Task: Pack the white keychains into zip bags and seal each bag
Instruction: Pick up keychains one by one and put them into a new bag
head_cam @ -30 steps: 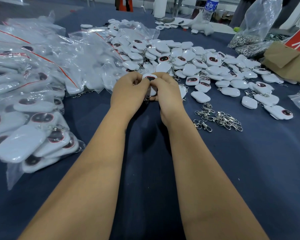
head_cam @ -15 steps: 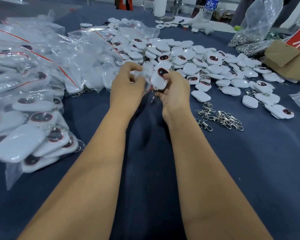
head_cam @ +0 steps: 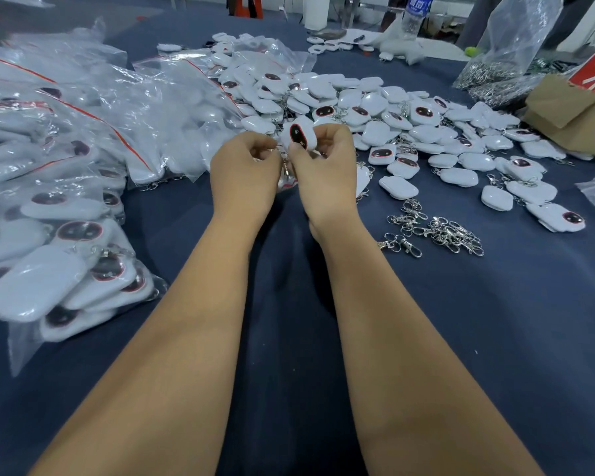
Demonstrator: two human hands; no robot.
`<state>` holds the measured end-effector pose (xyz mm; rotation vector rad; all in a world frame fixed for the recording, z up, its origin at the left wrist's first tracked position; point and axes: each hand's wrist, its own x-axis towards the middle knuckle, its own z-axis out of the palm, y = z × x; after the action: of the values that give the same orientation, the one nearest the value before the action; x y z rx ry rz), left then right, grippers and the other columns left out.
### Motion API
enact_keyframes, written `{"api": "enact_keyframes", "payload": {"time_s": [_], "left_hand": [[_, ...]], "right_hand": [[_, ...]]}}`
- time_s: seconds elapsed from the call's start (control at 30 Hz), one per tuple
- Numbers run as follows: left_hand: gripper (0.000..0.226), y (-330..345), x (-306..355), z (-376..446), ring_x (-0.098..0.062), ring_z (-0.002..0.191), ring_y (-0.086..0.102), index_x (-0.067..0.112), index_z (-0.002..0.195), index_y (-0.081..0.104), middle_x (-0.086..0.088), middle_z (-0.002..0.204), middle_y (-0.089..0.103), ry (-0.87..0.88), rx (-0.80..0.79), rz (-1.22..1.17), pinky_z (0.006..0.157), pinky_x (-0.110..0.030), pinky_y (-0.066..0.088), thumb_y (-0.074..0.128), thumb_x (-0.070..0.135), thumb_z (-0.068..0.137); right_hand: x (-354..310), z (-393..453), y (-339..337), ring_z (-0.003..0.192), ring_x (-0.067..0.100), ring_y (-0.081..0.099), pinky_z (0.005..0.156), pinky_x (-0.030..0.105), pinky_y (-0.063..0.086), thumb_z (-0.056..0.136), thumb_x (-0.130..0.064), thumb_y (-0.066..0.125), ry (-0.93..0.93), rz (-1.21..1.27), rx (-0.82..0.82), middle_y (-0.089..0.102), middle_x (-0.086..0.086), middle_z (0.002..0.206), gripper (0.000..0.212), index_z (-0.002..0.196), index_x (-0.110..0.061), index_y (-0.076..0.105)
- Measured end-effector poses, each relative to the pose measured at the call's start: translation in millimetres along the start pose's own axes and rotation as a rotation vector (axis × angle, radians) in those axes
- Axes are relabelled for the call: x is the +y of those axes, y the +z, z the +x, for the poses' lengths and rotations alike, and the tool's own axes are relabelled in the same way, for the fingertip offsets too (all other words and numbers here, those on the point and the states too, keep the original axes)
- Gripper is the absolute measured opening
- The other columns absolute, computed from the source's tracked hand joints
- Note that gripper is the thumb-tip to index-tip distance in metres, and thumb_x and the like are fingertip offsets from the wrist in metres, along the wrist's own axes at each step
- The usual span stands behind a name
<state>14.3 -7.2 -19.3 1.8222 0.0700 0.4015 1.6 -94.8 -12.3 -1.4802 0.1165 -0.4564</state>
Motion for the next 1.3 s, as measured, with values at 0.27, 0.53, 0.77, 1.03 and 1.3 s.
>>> {"api": "enact_keyframes", "payload": {"time_s": [0.27, 0.53, 0.77, 1.03, 1.3], "left_hand": [[0.023, -1.0, 3.3, -0.6, -0.017, 0.09, 0.065, 0.015, 0.108, 0.07, 0.009, 0.086, 0.065, 0.039, 0.061, 0.024, 0.085, -0.038, 0.055, 0.056, 0.014, 0.09], [0.013, -1.9, 10.1, -4.4, -0.011, 0.08, 0.062, 0.02, 0.09, 0.072, -0.003, 0.095, 0.069, 0.178, 0.133, -0.15, 0.079, -0.027, 0.053, 0.059, 0.022, 0.091], [0.019, -0.3, 11.6, -8.4, -0.007, 0.078, 0.059, 0.042, 0.083, 0.064, 0.004, 0.092, 0.064, 0.301, 0.127, -0.151, 0.078, -0.029, 0.053, 0.061, 0.024, 0.089], [0.014, 3.7, 2.1, -3.3, -0.012, 0.079, 0.061, 0.021, 0.093, 0.07, 0.011, 0.08, 0.066, 0.131, -0.081, 0.044, 0.071, -0.028, 0.049, 0.057, 0.023, 0.089], [0.029, 0.8, -2.9, -1.1, -0.026, 0.096, 0.057, 0.017, 0.105, 0.07, -0.003, 0.104, 0.066, 0.227, -0.011, 0.469, 0.066, -0.031, 0.037, 0.051, 0.01, 0.085]], "right_hand": [[0.0, -4.9, -0.1, 0.073, 0.005, 0.056, 0.072, 0.022, 0.052, 0.085, -0.005, 0.072, -0.123, -0.134, -0.013, 0.059, -0.007, 0.08, 0.027, 0.083, -0.022, 0.05], [8.2, -1.1, -0.6, 0.115, 0.022, 0.045, 0.101, 0.034, 0.04, 0.093, -0.032, 0.065, -0.264, -0.625, 0.035, 0.049, 0.005, 0.117, 0.022, 0.11, -0.02, 0.074], [2.9, -4.2, -2.2, 0.1, 0.014, 0.062, 0.093, 0.037, 0.051, 0.096, -0.019, 0.055, -0.138, -0.496, -0.121, 0.069, -0.004, 0.114, 0.034, 0.129, -0.025, 0.062], [-7.5, -5.4, -5.0, 0.068, -0.002, 0.057, 0.066, 0.019, 0.048, 0.086, 0.003, 0.05, -0.057, -0.271, 0.003, 0.064, -0.009, 0.079, 0.027, 0.08, -0.022, 0.06], [-5.3, 0.7, -18.6, 0.125, 0.029, 0.032, 0.104, 0.039, 0.022, 0.077, -0.018, 0.054, 0.127, -1.001, 0.139, 0.041, 0.005, 0.131, 0.041, 0.118, -0.02, 0.054]]}}
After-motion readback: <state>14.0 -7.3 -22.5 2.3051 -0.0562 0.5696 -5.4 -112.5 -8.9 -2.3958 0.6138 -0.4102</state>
